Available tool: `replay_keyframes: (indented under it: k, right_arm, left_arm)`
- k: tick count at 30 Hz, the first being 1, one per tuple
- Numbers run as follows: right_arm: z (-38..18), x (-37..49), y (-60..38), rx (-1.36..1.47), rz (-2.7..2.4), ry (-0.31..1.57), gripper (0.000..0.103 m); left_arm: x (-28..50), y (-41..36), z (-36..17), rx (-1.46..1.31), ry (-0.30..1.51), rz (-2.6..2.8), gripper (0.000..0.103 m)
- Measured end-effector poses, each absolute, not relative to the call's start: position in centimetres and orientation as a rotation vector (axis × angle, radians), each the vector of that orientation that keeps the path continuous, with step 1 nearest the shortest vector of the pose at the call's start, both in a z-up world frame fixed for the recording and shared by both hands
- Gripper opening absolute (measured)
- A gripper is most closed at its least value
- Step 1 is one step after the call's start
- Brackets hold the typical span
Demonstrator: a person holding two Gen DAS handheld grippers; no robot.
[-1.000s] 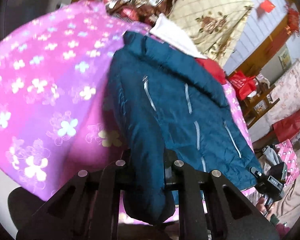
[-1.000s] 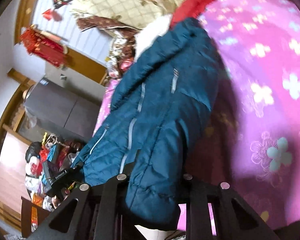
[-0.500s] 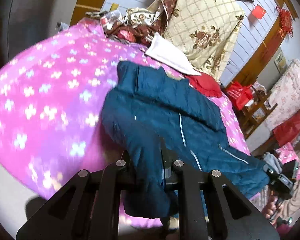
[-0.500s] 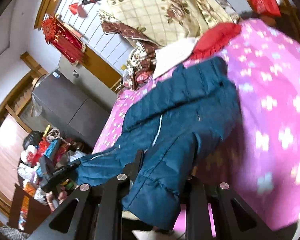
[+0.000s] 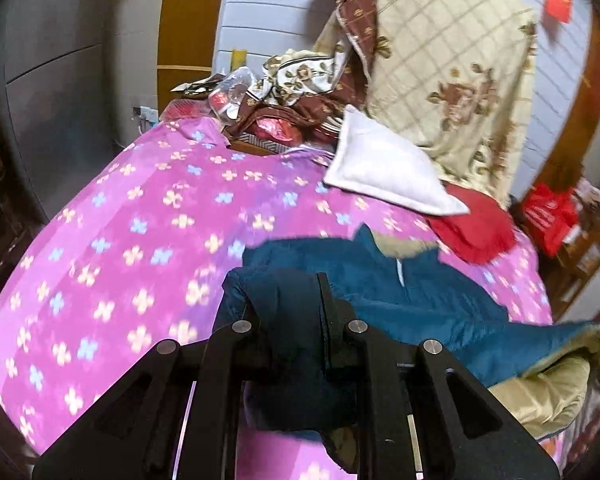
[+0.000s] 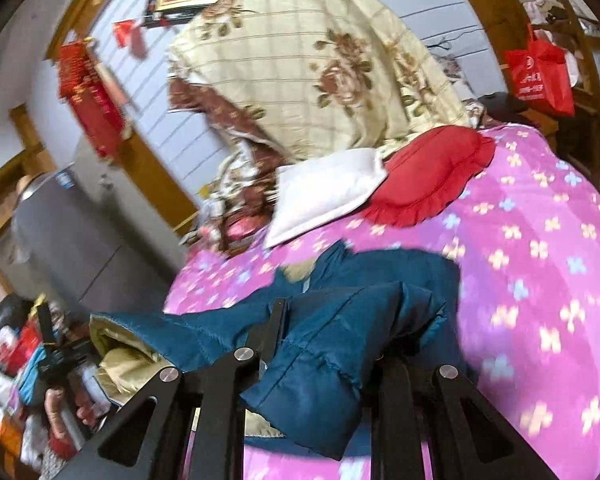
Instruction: Fold large clothes
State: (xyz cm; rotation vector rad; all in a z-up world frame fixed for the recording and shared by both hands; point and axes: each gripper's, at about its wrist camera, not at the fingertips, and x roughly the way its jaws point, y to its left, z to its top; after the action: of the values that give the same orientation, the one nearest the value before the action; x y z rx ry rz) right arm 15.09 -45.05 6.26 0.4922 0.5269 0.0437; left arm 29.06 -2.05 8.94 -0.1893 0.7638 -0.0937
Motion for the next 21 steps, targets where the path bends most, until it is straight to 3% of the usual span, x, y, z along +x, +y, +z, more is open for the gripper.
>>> replay_keyframes:
  k: [13,18,21]
  right_arm:
    - [-2.9,32.2,-49.2,0.409,-0.175,0.751,0.019]
    - [-4.2,32.8,-49.9,0.465,-0.177,0.757,0.032]
    - [-2.2,31.1,-49.7,0.509,-0.125,0.675,0.047]
  left_arm:
    - [44.9,-8.8,-3.0,-0.019,0.932,0.059,0.018]
    - [45.4,-6.9,-3.2,-0.189,0.946,-0.053,0.024]
    - [43.8,-3.3,-1.3,-0.434,0.920,-0.175,0.036]
